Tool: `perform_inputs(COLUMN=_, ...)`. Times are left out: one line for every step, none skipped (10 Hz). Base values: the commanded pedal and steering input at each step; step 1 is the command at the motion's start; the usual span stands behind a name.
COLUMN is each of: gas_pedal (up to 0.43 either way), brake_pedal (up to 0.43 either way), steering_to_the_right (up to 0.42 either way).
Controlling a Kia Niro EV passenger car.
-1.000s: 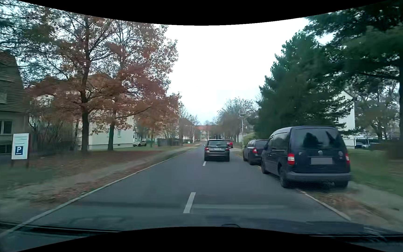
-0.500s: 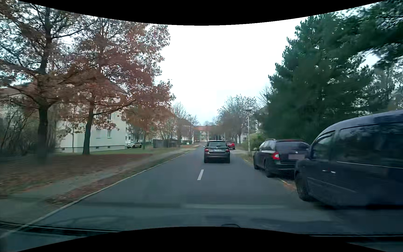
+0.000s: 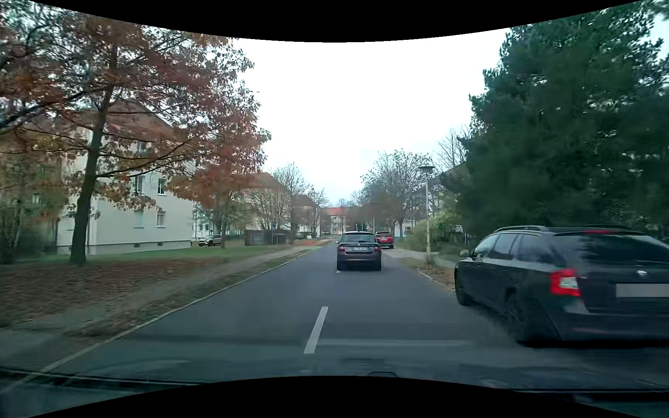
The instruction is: Follow the waypoints while adhering to traffic rules and regulations
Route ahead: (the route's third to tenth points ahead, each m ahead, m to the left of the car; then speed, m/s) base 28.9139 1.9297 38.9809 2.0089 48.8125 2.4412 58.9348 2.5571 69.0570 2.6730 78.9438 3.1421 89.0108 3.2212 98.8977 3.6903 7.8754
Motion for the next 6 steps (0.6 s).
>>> perform_inputs(gas_pedal=0.138, brake_pedal=0.000, steering_to_the_right=0.004)
perform_inputs(gas_pedal=0.138, brake_pedal=0.000, steering_to_the_right=0.004)
perform_inputs(gas_pedal=0.138, brake_pedal=0.000, steering_to_the_right=0.004)
perform_inputs(gas_pedal=0.138, brake_pedal=0.000, steering_to_the_right=0.004)
perform_inputs(gas_pedal=0.130, brake_pedal=0.000, steering_to_the_right=0.003)
perform_inputs(gas_pedal=0.130, brake_pedal=0.000, steering_to_the_right=0.002)
